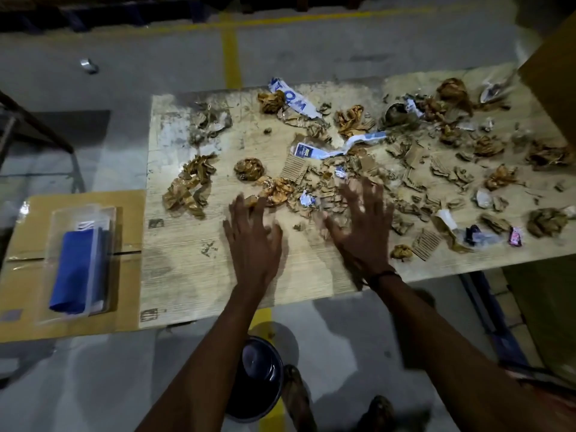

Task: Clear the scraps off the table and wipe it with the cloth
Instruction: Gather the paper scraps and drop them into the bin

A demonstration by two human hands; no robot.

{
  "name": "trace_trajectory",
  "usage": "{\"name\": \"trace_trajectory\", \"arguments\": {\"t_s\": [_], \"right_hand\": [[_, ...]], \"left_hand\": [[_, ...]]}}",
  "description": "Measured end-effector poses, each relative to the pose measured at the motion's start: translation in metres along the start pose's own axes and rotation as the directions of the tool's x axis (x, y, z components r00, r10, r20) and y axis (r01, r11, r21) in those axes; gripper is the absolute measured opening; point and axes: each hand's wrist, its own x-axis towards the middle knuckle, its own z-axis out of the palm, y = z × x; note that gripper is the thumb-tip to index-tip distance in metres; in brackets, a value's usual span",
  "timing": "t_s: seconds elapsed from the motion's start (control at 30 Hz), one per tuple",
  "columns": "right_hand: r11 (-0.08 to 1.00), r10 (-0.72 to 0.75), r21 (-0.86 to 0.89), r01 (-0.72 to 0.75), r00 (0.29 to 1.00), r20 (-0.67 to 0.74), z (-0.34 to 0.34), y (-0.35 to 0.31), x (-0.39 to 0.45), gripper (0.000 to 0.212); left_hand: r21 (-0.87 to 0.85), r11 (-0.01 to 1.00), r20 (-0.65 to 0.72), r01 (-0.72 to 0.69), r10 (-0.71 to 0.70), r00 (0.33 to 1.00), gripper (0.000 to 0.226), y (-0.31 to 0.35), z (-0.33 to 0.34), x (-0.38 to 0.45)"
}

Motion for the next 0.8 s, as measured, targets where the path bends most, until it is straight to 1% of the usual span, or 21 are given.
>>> {"name": "trace_trajectory", "arguments": {"t_s": [0.1,0.17,0.27,0.33,0.37,0.43,0.5,0.6,0.67,0.8], "right_hand": [[0.99,0.142,-0.003,-0.142,0.989,-0.045,-0.023,0.028,-0.025,0.079],[0.964,0.264,0.033,-0.263,0.964,-0.032,-0.026,0.044,-0.037,0.079],[0.93,0.365,0.031,-0.365,0.931,0.019,-0.015,0.053,-0.037,0.079],[0.931,0.366,-0.005,-0.366,0.929,0.051,-0.004,0.051,-0.034,0.082],[0.932,0.363,-0.012,-0.363,0.931,0.042,0.0,0.05,-0.032,0.081],[0.923,0.385,-0.009,-0.385,0.923,-0.001,0.006,0.047,-0.028,0.078],[0.911,0.412,-0.012,-0.413,0.91,-0.046,0.009,0.045,-0.027,0.075],[0.925,0.379,0.011,-0.38,0.918,-0.117,0.014,0.048,-0.027,0.068],[0.933,0.359,0.081,-0.35,0.92,-0.159,0.016,0.053,-0.026,0.063],[0.902,0.394,0.285,-0.326,0.89,-0.23,0.019,0.057,-0.018,0.052]], "left_hand": [[0.019,1.0,-0.154,0.011,-0.008,0.988,0.052,-0.021,-0.026,0.005],[0.012,0.996,-0.215,0.089,-0.084,0.973,0.056,-0.035,-0.04,0.021],[0.004,0.971,-0.217,0.238,-0.231,0.948,0.063,-0.055,-0.049,0.053],[0.008,0.957,-0.171,0.29,-0.285,0.943,0.07,-0.07,-0.048,0.069],[0.01,0.954,-0.13,0.298,-0.295,0.947,0.074,-0.077,-0.045,0.074],[0.035,0.962,-0.056,0.271,-0.269,0.962,0.077,-0.083,-0.033,0.078],[0.048,0.978,-0.038,0.202,-0.2,0.979,0.072,-0.078,-0.019,0.077],[0.012,0.991,-0.017,0.135,-0.135,0.991,0.068,-0.054,0.004,0.072],[-0.022,0.993,0.001,0.114,-0.114,0.993,0.067,-0.032,0.017,0.068],[-0.162,0.983,0.029,0.09,-0.087,0.996,0.064,0.004,0.034,0.063]]}}
